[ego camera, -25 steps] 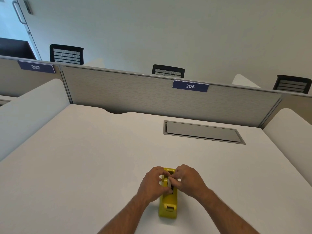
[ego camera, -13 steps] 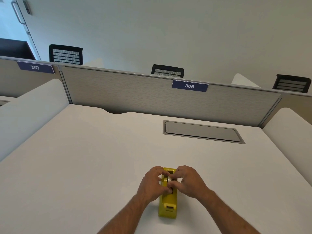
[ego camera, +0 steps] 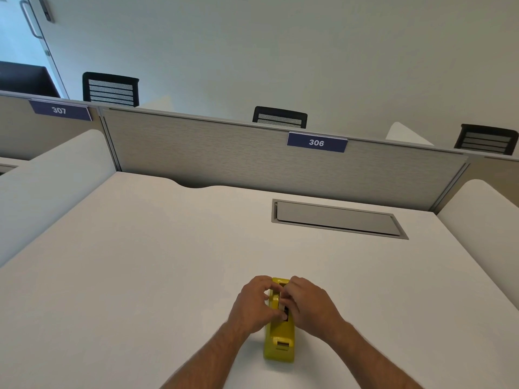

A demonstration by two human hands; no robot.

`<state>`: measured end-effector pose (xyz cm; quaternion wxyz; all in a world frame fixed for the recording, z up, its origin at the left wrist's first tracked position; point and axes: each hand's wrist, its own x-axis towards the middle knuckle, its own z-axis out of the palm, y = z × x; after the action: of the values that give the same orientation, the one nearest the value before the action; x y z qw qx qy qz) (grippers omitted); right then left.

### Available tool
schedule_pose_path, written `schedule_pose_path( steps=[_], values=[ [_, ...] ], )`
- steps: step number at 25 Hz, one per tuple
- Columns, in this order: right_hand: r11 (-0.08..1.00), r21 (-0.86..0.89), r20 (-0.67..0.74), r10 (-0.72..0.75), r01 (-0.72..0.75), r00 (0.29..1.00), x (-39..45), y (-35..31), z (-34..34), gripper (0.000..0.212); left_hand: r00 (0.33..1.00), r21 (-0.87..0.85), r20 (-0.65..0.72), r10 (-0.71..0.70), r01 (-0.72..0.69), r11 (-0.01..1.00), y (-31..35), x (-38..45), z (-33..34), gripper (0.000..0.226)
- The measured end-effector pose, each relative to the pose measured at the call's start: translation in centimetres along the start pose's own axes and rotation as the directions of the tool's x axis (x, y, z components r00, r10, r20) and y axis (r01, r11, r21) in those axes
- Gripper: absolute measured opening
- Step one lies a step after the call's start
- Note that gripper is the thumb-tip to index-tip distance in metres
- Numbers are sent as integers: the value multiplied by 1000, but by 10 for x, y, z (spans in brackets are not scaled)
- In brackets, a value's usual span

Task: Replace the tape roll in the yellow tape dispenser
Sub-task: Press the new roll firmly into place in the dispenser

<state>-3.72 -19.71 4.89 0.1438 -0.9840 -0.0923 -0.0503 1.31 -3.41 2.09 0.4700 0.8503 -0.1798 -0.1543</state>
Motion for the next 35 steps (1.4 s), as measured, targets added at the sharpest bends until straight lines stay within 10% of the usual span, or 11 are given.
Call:
schedule_pose_path(
  steps=[35],
  values=[
    [984, 46, -103, 175, -171, 979, 13, 6, 3, 10, 988, 6, 127, 88, -90, 996, -12, 0, -10, 86]
  ],
)
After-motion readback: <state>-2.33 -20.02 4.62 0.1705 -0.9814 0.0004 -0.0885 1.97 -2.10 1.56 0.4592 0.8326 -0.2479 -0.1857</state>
